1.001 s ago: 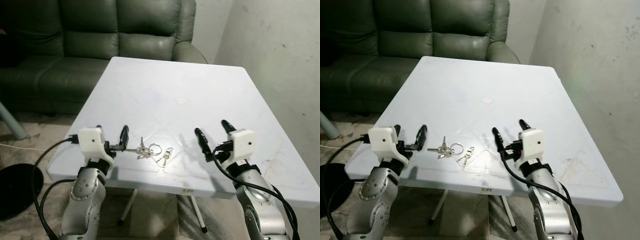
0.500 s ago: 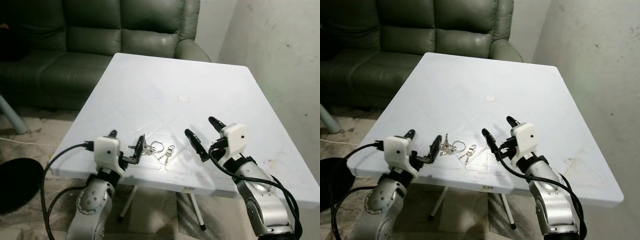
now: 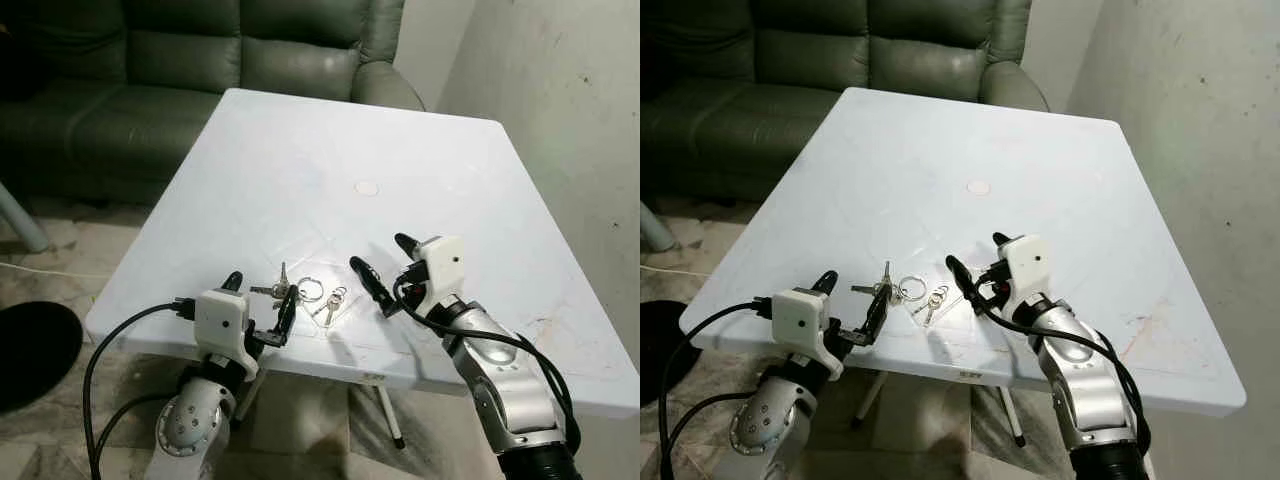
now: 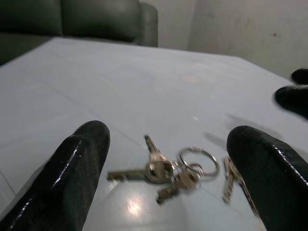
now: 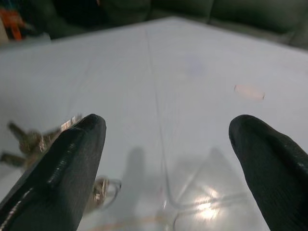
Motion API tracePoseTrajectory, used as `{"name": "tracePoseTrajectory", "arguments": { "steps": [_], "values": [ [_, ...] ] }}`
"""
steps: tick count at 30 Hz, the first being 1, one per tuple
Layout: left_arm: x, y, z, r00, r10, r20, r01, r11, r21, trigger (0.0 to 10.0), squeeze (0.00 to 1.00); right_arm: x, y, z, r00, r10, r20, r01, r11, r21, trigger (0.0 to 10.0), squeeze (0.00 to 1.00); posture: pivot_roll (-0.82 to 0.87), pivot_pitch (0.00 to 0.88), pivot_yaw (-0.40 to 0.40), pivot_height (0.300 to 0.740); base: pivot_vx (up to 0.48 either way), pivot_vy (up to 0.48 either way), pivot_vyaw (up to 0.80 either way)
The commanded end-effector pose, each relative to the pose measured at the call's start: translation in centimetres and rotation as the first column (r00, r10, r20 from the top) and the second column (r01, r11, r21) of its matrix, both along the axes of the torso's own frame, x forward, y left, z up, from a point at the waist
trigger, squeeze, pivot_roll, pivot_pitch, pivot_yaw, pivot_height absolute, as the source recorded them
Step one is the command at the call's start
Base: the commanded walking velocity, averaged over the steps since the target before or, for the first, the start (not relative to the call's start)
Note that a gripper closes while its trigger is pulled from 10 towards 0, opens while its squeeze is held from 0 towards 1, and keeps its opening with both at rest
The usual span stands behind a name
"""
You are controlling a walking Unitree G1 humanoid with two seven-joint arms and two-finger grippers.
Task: Hang keys on a hook
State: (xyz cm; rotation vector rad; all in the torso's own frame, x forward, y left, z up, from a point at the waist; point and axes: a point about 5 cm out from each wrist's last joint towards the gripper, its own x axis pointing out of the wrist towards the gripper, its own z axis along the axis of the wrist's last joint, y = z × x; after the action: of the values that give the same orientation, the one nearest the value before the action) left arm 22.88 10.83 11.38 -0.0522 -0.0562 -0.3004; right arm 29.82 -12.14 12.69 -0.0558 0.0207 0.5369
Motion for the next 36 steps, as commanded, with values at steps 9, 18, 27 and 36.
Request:
{"name": "tracePoseTrajectory", "arguments": {
  "steps": [9,18,27,36],
  "values": [
    [-0.9,-0.6,0.3,1.000,-0.001,-0.007,0.001,1.000,-0.014,10.0,0.00,-0.8,1.4,-1.2,0.995,-0.026,-0.093,0.024,0.999,-0.024,10.0,0.00,0.10,0.141,-0.125,0.740,0.000,0.000,0.00],
    [-1.4,-0.8,0.3,1.000,0.004,-0.017,-0.004,1.000,-0.020,10.0,0.00,-1.8,2.6,-1.9,0.987,-0.017,-0.159,0.011,0.999,-0.037,10.0,0.00,0.11,0.154,-0.135,0.740,0.000,0.000,0.00],
    [-1.4,-0.9,0.4,1.000,0.008,-0.017,-0.009,1.000,-0.024,10.0,0.00,-2.4,4.3,-1.6,0.984,0.013,-0.176,-0.012,1.000,0.007,10.0,0.00,0.11,0.152,-0.137,0.740,0.000,0.000,0.00],
    [-1.5,-0.9,0.5,1.000,0.008,-0.016,-0.009,1.000,-0.024,10.0,0.00,-1.9,5.5,-1.0,0.983,-0.012,-0.182,0.021,0.998,0.051,10.0,0.00,0.12,0.148,-0.138,0.740,0.000,0.000,0.00]
  ]
}}
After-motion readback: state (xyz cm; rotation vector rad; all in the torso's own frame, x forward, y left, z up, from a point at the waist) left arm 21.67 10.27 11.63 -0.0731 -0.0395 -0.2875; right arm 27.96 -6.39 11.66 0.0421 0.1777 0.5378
